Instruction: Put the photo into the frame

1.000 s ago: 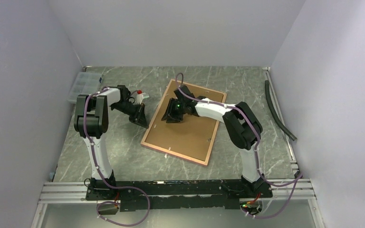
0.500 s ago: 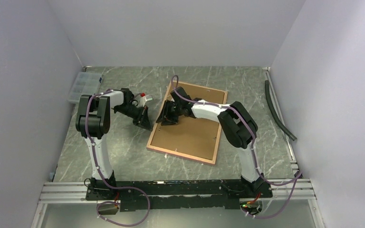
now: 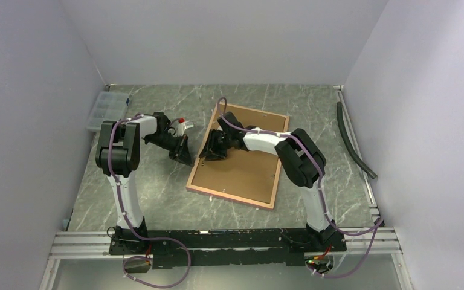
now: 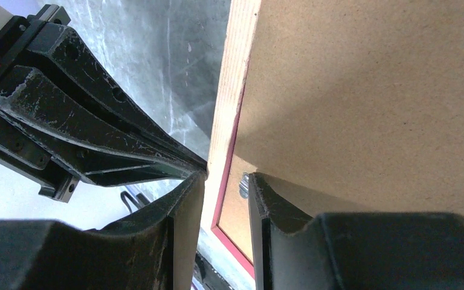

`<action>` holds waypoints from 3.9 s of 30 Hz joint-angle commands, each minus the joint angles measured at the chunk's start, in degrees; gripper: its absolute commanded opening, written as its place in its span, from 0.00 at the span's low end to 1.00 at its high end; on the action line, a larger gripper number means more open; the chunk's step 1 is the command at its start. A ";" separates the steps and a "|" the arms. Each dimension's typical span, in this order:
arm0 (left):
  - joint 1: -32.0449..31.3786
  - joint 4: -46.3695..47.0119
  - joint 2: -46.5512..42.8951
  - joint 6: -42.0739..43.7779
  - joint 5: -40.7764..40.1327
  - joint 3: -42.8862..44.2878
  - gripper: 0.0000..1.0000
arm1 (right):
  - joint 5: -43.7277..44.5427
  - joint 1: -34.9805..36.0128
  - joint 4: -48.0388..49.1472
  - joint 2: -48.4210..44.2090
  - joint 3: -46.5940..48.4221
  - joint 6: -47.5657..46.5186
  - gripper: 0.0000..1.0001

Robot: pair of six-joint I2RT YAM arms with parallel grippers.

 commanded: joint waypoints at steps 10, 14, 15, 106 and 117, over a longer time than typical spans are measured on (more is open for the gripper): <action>-2.74 2.31 -1.84 -0.90 -5.38 -0.64 0.03 | 0.08 0.85 -1.48 -0.69 -5.25 -2.62 0.38; -3.26 3.31 -2.23 -1.59 -6.07 -0.84 0.03 | 1.63 1.82 -7.06 0.16 -2.13 -4.92 0.37; -3.37 3.35 -2.17 -1.69 -5.96 -0.83 0.03 | 2.33 1.93 -8.90 0.24 -1.67 -5.61 0.37; -4.52 9.52 -3.08 -8.77 -5.23 0.96 0.03 | 25.45 -2.28 -24.58 2.52 17.71 -22.66 0.13; -4.52 9.08 -3.64 -8.10 -5.35 -0.44 0.03 | 24.42 -2.59 -22.28 0.48 19.18 -22.38 0.10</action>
